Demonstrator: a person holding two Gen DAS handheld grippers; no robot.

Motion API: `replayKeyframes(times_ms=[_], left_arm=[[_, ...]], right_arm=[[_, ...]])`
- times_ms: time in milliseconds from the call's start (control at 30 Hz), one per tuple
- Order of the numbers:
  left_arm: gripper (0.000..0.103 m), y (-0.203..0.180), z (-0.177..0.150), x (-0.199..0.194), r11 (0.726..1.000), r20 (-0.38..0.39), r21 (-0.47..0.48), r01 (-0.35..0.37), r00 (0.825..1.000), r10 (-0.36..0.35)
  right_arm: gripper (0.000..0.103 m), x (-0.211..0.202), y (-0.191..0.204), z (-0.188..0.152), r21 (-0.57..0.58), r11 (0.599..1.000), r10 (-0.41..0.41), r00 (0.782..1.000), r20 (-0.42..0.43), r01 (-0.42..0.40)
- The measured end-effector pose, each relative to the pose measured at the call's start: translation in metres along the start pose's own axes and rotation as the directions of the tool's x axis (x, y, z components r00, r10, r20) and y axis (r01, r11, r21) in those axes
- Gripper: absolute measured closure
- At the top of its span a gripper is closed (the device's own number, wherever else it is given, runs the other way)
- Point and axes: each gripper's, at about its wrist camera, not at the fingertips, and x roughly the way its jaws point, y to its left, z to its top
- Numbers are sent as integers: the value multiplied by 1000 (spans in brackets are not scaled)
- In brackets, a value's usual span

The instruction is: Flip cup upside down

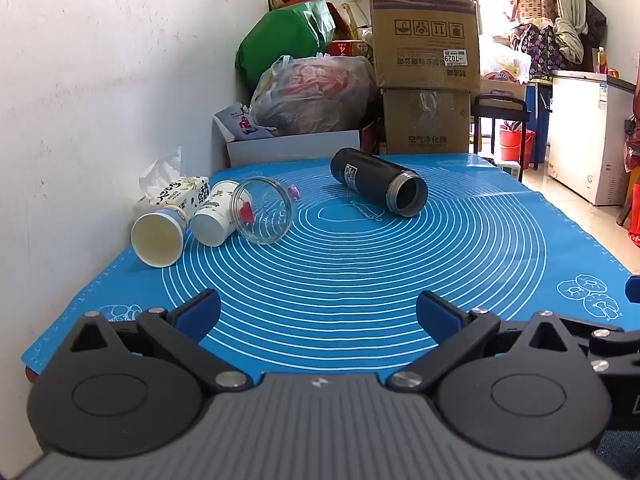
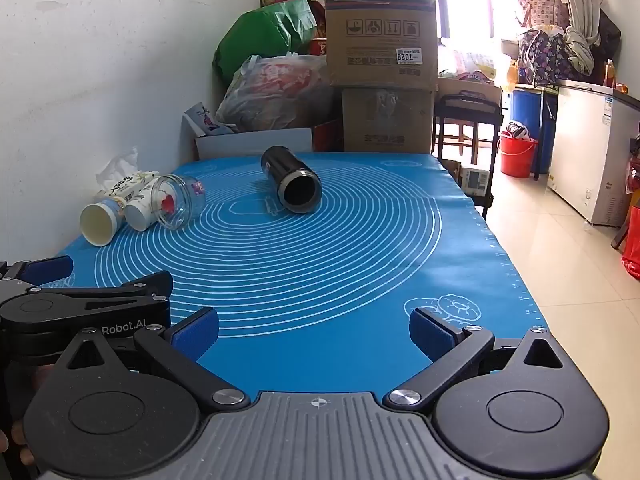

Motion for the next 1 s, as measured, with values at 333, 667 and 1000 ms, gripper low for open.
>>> replayKeyframes(times_ms=[333, 667, 1000], left_arm=[[0, -1, 2, 0, 1000, 4, 7, 0, 1000, 0], [0, -3, 2, -1, 1000, 5, 16, -4, 1000, 4], [0, -4, 1, -3, 1000, 10, 17, -6, 1000, 6]], right_arm=[[0, 2, 2, 2, -4, 1000, 0, 1000, -5, 0], [0, -2, -2, 1, 9, 1000, 17, 1000, -5, -17], [0, -1, -1, 2, 10, 1000, 17, 1000, -7, -17]])
